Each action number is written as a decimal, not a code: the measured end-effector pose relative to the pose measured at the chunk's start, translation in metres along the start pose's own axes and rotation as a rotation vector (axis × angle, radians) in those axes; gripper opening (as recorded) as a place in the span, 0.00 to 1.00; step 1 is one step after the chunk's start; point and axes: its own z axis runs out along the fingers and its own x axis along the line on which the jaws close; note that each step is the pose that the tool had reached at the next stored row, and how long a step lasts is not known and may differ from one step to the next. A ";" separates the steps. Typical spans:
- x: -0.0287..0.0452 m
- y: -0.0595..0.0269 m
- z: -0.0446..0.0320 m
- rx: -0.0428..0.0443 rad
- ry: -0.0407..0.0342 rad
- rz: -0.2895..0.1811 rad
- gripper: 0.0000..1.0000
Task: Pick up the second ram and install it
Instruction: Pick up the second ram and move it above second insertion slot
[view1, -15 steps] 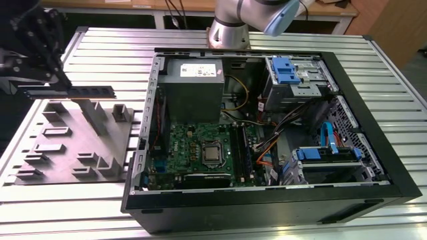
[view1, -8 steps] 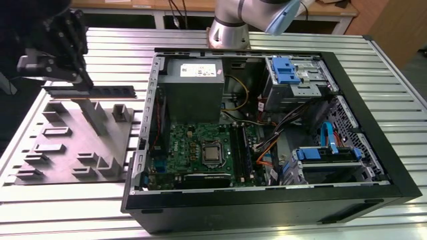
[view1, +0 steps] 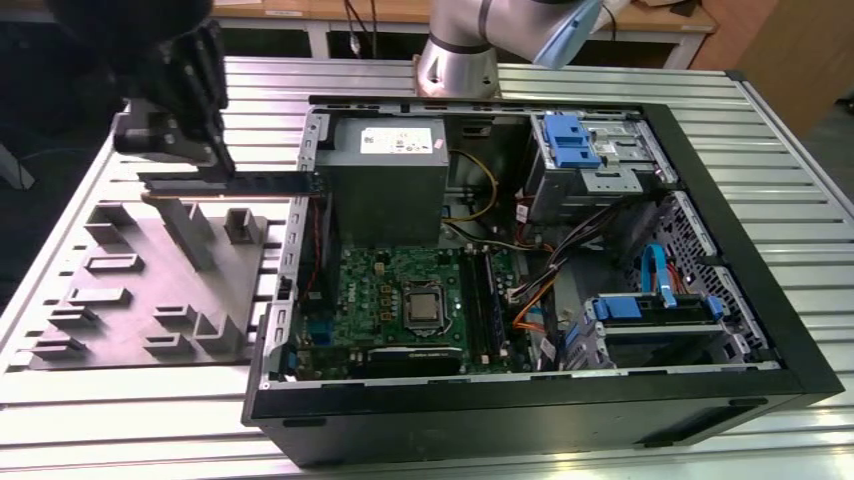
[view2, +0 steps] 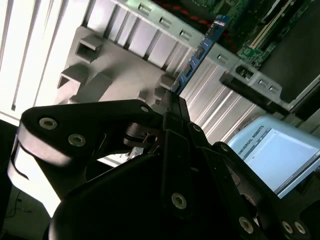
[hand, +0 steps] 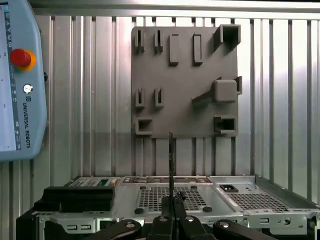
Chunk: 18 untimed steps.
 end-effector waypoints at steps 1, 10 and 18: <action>0.0000 -0.0049 0.0000 -0.0001 0.0000 0.000 0.11; -0.0006 -0.0450 0.0003 -0.0002 -0.0001 0.000 0.11; -0.0011 -0.0766 0.0004 -0.0002 -0.0001 0.000 0.11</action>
